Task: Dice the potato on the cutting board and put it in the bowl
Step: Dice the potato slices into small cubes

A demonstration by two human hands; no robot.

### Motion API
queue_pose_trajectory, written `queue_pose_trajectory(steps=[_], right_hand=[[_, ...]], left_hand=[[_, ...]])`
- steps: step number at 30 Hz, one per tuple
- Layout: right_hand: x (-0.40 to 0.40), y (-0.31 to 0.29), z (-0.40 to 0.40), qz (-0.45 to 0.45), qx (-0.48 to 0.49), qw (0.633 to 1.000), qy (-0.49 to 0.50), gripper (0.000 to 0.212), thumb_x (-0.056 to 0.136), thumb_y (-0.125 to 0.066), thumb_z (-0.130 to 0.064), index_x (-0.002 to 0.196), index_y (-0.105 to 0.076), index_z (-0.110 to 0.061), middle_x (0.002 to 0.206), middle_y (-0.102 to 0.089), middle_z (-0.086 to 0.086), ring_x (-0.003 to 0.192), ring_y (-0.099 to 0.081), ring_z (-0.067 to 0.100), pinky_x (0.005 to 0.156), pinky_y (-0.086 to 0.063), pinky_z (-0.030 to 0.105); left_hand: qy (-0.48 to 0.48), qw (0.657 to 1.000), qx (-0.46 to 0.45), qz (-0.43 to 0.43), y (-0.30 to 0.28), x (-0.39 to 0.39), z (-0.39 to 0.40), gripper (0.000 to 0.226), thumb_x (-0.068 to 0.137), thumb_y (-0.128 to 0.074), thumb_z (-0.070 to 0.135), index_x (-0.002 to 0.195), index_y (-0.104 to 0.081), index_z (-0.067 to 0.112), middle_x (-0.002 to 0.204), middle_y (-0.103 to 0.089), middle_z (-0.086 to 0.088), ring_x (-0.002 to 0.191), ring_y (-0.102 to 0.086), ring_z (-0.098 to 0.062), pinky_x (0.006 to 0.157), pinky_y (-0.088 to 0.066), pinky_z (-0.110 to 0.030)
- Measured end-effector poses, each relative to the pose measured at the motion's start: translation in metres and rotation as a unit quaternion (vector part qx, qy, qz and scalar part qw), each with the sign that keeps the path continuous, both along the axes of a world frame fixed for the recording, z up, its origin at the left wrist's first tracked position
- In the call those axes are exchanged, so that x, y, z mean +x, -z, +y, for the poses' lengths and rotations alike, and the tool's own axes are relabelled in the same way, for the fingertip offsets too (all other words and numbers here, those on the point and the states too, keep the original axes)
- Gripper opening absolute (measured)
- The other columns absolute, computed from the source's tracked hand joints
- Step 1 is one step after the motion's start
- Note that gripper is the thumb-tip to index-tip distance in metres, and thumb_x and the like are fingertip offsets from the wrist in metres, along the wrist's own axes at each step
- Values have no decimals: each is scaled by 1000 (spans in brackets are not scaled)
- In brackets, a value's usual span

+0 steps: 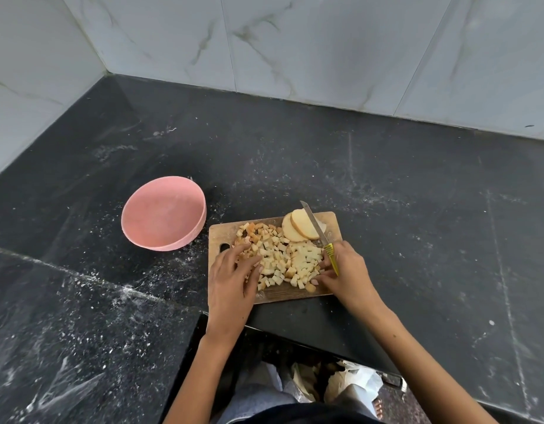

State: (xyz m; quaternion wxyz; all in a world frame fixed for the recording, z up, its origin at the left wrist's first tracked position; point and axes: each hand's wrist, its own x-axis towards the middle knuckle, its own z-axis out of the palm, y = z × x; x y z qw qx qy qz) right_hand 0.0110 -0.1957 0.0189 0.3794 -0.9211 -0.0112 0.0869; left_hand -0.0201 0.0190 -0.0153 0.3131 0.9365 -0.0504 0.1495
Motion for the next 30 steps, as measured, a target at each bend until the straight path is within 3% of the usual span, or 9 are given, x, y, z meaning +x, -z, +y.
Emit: queue_pose_trajectory(steps=[3,5,7,10,13,15,19,25,30], right_hand=[[-3,5,4,7,21,999,30,38,70,-79,2,86,-49,-15,94,-51,-1,76,-59,9,62,-49,9],[-6,3,0,4,40,998,48,39,70,-79,2,89,-50,-15,92,-59,0,77,-61,2,62,-50,9],[-10,-1,-9,-6,50,996,72,41,68,-81,2,80,-47,-18,85,-65,-2,74,-62,-2,61,-51,10],[-18,-3,-12,19,54,995,78,48,61,-86,-1,69,-42,-19,71,-66,0,64,-66,6,61,-56,26],[-21,2,2,28,62,996,62,42,61,-87,-3,72,-48,-17,68,-64,0,64,-67,11,63,-57,29],[-20,2,9,4,85,993,75,41,64,-85,-3,73,-50,-21,71,-64,-1,66,-68,11,62,-58,31],[-16,-5,-3,-57,96,985,131,46,68,-82,-1,70,-44,-27,76,-68,-6,71,-67,2,63,-56,20],[-14,0,-26,3,44,990,131,50,62,-83,5,68,-40,-20,76,-66,-1,71,-67,13,67,-57,38],[-9,5,-2,4,55,993,106,51,69,-77,6,71,-38,-28,80,-64,-2,74,-67,12,70,-57,30]], left_hand=[[-7,1000,6,-12,1,-1,-3,29,92,-52,33,107,-71,17,128,-57,-1,122,-49,-24,105,-38,-43],[2,1000,2,-11,0,1,-5,26,92,-53,32,107,-71,20,130,-56,2,124,-48,-24,106,-36,-43],[14,1000,-5,-9,-2,3,-7,25,93,-53,33,106,-71,21,130,-56,3,125,-46,-22,110,-28,-31],[35,999,-15,2,-6,8,-12,27,94,-51,34,105,-71,20,128,-56,3,125,-42,-17,111,-19,-19],[64,998,0,1,-8,22,-19,29,94,-50,35,103,-72,19,123,-59,4,120,-47,-16,104,-33,-33],[74,997,2,0,-13,36,-24,30,93,-50,38,103,-72,20,120,-61,4,117,-49,-16,100,-36,-34],[67,998,15,13,-29,64,-32,23,90,-62,34,106,-73,21,119,-64,5,113,-50,-14,96,-33,-30],[112,985,81,100,-34,92,-52,43,82,-73,40,121,-67,24,132,-59,1,123,-46,-16,101,-26,-29],[98,985,118,75,-32,100,-60,54,70,-80,50,116,-69,25,116,-63,5,109,-47,-13,88,-26,-28]])
